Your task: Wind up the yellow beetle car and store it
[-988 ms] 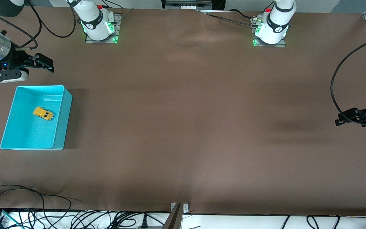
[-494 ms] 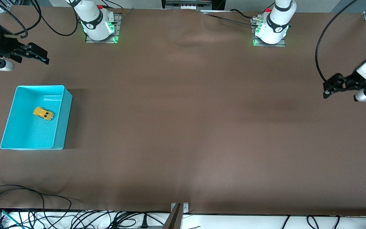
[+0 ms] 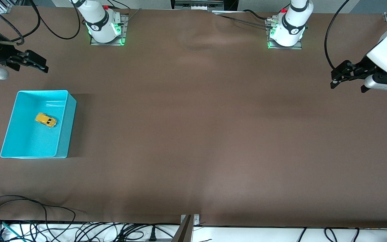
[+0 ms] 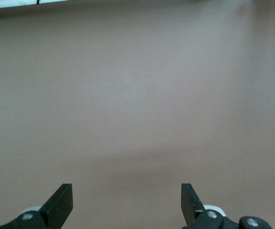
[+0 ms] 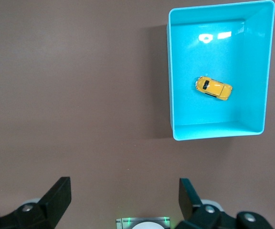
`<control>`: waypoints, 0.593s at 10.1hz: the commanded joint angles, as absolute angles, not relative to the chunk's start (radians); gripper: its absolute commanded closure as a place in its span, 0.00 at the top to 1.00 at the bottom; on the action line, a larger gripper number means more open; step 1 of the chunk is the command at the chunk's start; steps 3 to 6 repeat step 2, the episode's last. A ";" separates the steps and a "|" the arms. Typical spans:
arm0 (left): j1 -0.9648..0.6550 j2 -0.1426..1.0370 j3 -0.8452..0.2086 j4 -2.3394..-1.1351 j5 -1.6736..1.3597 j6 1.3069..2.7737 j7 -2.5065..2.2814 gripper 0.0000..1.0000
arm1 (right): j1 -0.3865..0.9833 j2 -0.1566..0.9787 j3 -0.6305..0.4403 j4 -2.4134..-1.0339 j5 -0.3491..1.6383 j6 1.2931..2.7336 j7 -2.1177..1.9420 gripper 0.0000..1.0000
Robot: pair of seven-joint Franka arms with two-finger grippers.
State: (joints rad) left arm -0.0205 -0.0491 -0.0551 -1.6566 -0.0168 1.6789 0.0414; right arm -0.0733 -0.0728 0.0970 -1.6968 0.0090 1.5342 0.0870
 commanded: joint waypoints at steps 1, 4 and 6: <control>-0.037 -0.072 -0.043 -1.678 -0.026 1.681 0.025 1.00 | -0.069 -0.063 0.094 -1.666 0.017 1.528 0.100 1.00; -0.034 -0.057 -0.044 -1.674 -0.025 1.677 0.025 1.00 | -0.069 -0.063 0.095 -1.666 0.017 1.528 0.101 1.00; -0.034 -0.057 -0.044 -1.674 -0.025 1.677 0.025 1.00 | -0.069 -0.063 0.095 -1.666 0.017 1.528 0.101 1.00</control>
